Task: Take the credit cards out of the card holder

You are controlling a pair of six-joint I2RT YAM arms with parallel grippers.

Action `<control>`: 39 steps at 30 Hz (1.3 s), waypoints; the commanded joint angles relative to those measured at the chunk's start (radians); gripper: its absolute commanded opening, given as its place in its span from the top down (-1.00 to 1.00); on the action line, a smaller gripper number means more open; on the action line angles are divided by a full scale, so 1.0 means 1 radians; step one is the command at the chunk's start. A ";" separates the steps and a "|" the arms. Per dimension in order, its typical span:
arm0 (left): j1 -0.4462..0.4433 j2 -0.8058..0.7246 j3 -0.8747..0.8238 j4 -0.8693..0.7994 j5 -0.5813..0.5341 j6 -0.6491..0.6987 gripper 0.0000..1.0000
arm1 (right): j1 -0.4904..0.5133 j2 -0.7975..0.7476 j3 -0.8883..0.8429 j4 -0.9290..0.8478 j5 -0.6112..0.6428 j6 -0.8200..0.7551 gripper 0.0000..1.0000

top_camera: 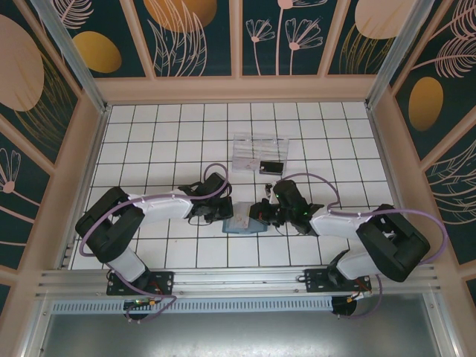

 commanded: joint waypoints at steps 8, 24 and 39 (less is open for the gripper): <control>0.001 0.052 0.007 -0.059 -0.010 0.025 0.84 | -0.022 -0.093 -0.006 -0.135 0.032 -0.047 0.90; 0.001 0.029 0.041 -0.082 -0.052 0.039 0.85 | -0.092 -0.306 0.105 -0.509 0.087 -0.216 1.00; 0.001 0.021 0.020 -0.031 -0.028 0.056 0.83 | -0.128 -0.124 0.476 -0.680 0.220 -1.125 1.00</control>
